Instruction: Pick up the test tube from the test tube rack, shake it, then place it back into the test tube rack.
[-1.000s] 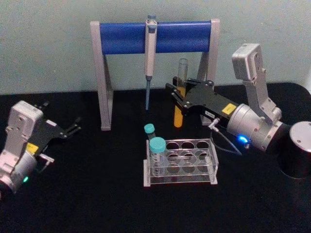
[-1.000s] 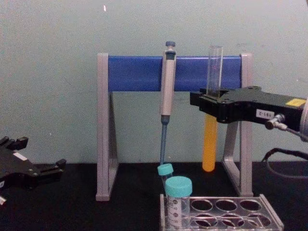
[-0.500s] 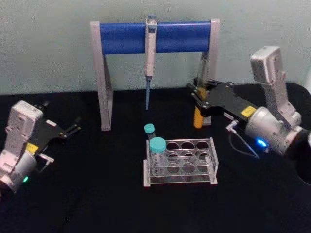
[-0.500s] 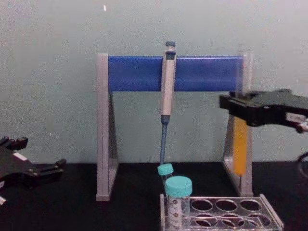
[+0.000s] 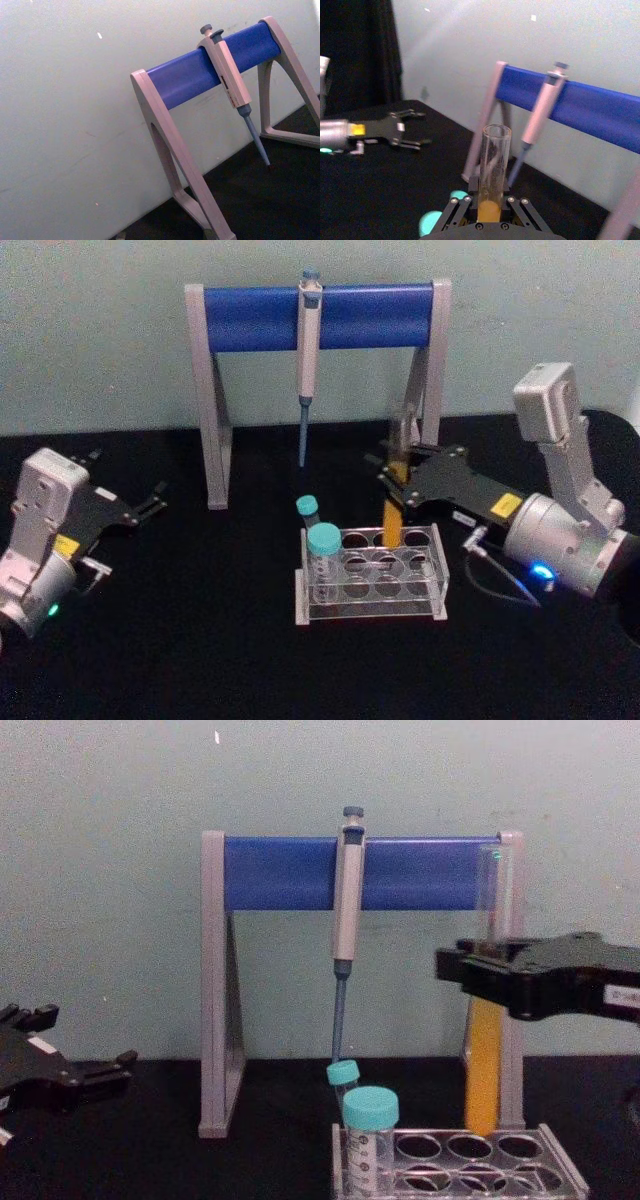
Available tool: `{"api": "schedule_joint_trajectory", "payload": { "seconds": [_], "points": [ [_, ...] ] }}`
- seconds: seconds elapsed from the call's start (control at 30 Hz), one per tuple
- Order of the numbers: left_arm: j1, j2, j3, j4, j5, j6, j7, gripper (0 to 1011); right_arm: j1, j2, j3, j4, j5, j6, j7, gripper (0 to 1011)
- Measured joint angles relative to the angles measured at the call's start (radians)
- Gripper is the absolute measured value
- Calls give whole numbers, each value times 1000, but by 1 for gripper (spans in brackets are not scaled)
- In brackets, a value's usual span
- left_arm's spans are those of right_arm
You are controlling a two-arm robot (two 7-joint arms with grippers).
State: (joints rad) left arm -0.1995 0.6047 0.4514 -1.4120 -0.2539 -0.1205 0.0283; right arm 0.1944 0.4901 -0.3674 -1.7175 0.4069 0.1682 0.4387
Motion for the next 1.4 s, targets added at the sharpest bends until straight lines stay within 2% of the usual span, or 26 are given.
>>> {"api": "schedule_joint_trajectory", "payload": {
  "seconds": [0.17, 0.33, 0.5, 0.7, 1.13, 1.4],
  "points": [
    [0, 0, 0, 0, 0, 0, 0, 1002, 39, -33, -38, 41, 13, -29, 18, 230],
    [0, 0, 0, 0, 0, 0, 0, 1001, 77, -71, -53, 96, 7, -70, 7, 230],
    [0, 0, 0, 0, 0, 0, 0, 1001, 101, -100, -51, 141, -4, -96, -23, 230],
    [0, 0, 0, 0, 0, 0, 0, 1001, 107, -123, -26, 174, -19, -110, -69, 230],
    [0, 0, 0, 0, 0, 0, 0, 1001, 82, -122, 16, 164, -46, -104, -102, 230],
    [0, 0, 0, 0, 0, 0, 0, 1001, 13, -71, 43, 73, -56, -50, -101, 230]
  ]
}}
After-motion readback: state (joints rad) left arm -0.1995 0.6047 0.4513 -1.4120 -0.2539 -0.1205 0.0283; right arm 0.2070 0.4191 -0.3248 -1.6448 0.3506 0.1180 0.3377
